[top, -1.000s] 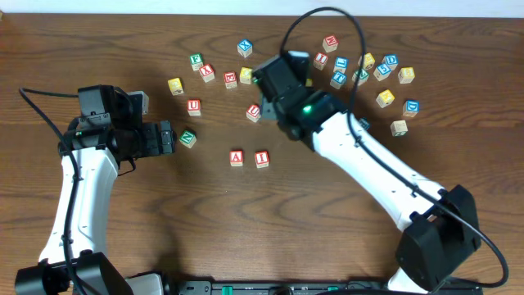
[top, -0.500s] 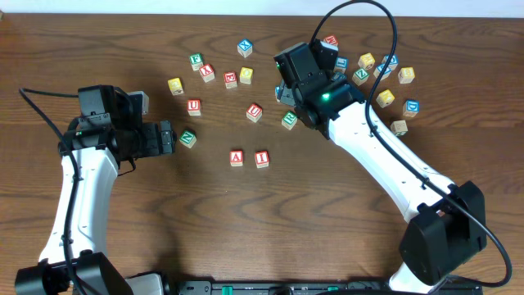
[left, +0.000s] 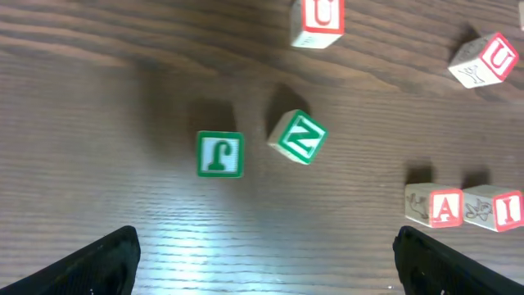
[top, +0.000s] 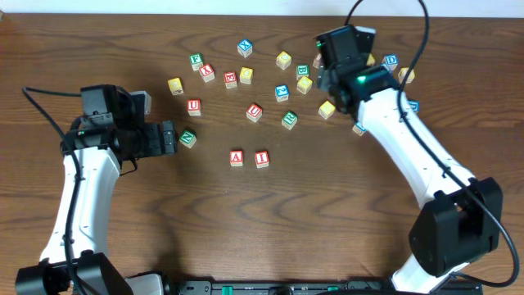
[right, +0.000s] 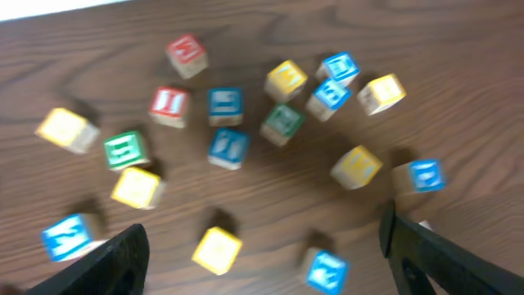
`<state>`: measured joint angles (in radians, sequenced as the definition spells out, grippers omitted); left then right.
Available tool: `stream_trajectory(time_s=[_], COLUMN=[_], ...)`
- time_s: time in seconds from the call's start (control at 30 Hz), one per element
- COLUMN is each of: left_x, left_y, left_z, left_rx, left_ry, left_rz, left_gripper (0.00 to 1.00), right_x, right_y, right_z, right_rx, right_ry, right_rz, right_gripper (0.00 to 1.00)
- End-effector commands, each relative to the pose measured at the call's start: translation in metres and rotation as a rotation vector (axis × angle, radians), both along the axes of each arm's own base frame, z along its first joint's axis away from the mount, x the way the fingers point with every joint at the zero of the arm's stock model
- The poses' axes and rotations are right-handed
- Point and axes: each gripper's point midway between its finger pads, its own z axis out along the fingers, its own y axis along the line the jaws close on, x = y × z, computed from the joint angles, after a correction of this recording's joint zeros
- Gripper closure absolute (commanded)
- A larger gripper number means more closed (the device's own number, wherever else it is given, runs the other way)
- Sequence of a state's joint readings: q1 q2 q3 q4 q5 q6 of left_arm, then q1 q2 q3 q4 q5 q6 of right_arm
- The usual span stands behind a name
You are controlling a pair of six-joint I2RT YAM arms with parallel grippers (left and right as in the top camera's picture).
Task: Spell out AI2
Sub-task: 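Open the right gripper and raise it back toward the far-right blocks, then reach the left gripper forward over the blue 2 block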
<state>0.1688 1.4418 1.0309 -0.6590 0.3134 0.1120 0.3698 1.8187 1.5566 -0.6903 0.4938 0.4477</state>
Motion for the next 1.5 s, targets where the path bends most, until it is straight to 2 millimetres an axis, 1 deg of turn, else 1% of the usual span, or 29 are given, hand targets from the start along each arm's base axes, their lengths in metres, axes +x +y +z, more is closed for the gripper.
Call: stream_trajectory(time_s=[0.0, 0.07, 0.13, 0.2, 0.33, 0.4, 0.47, 0.53, 0.6, 0.73, 0.8, 0.9, 1.0, 1.13, 1.17, 1.2, 1.23, 1.37, 1.47], left_x=[0.005, 0.006, 0.007, 0.008, 0.009, 0.012, 0.017, 0.024, 0.031, 0.047, 0.06, 0.079, 0.094, 0.099, 0.1, 0.102, 0.104, 0.111, 0.118], left_y=[-0.016, -0.025, -0.037, -0.049, -0.072, -0.083, -0.089, -0.093, -0.097, -0.105, -0.112, -0.125, -0.145, -0.179, -0.188, -0.204, -0.211, -0.23, -0.235], left_z=[0.011, 0.011, 0.012, 0.013, 0.018, 0.026, 0.035, 0.046, 0.055, 0.066, 0.069, 0.073, 0.077, 0.078, 0.078, 0.076, 0.074, 0.065, 0.055], left_rx=[-0.005, -0.005, -0.004, -0.002, 0.01, 0.012, 0.012, 0.014, 0.03, 0.06, 0.072, 0.089, 0.118, 0.161, 0.17, 0.183, 0.191, 0.204, 0.207], left_ry=[-0.032, -0.035, -0.044, -0.055, -0.078, -0.101, -0.124, -0.142, -0.143, -0.086, -0.054, -0.038, -0.052, -0.086, -0.098, -0.124, -0.134, -0.171, -0.178], left_rz=[-0.051, -0.08, -0.116, -0.153, -0.245, -0.277, -0.293, -0.308, -0.348, -0.441, -0.489, -0.563, -0.679, -0.864, -0.902, -0.959, -0.973, -1.025, -1.038], left_gripper=[0.03, 0.03, 0.03, 0.03, 0.03, 0.02, 0.03, 0.03, 0.02, 0.02, 0.02, 0.02, 0.02, 0.02, 0.0, 0.02, 0.02, 0.02, 0.02], right_x=[0.01, 0.014, 0.015, 0.015, 0.016, 0.017, 0.017, 0.015, 0.011, 0.007, 0.006, 0.006, 0.005, 0.001, 0.0, -0.001, -0.001, -0.001, -0.003], right_y=[-0.016, -0.019, -0.018, -0.02, -0.033, -0.044, -0.056, -0.066, -0.069, -0.063, -0.062, -0.062, -0.062, -0.062, -0.062, -0.062, -0.062, -0.063, -0.063], right_z=[0.014, 0.01, 0.005, 0.003, 0.003, 0.004, 0.005, 0.003, 0.001, -0.003, -0.003, -0.003, -0.004, -0.006, -0.007, -0.008, -0.008, -0.008, -0.009], right_rx=[-0.053, -0.032, 0.019, 0.066, 0.146, 0.188, 0.224, 0.24, 0.233, 0.218, 0.218, 0.217, 0.212, 0.195, 0.193, 0.193, 0.194, 0.193, 0.193], right_ry=[0.019, 0.049, 0.082, 0.092, 0.088, 0.08, 0.074, 0.083, 0.101, 0.126, 0.126, 0.127, 0.135, 0.154, 0.159, 0.164, 0.165, 0.166, 0.172], right_rz=[0.121, 0.221, 0.368, 0.437, 0.467, 0.461, 0.45, 0.432, 0.436, 0.47, 0.472, 0.474, 0.481, 0.505, 0.51, 0.51, 0.51, 0.511, 0.511], right_gripper=[0.05, 0.01, 0.01, 0.01, 0.01, 0.01, 0.01, 0.01, 0.01, 0.01, 0.01, 0.01, 0.01, 0.01, 0.01, 0.01, 0.01, 0.01, 0.01])
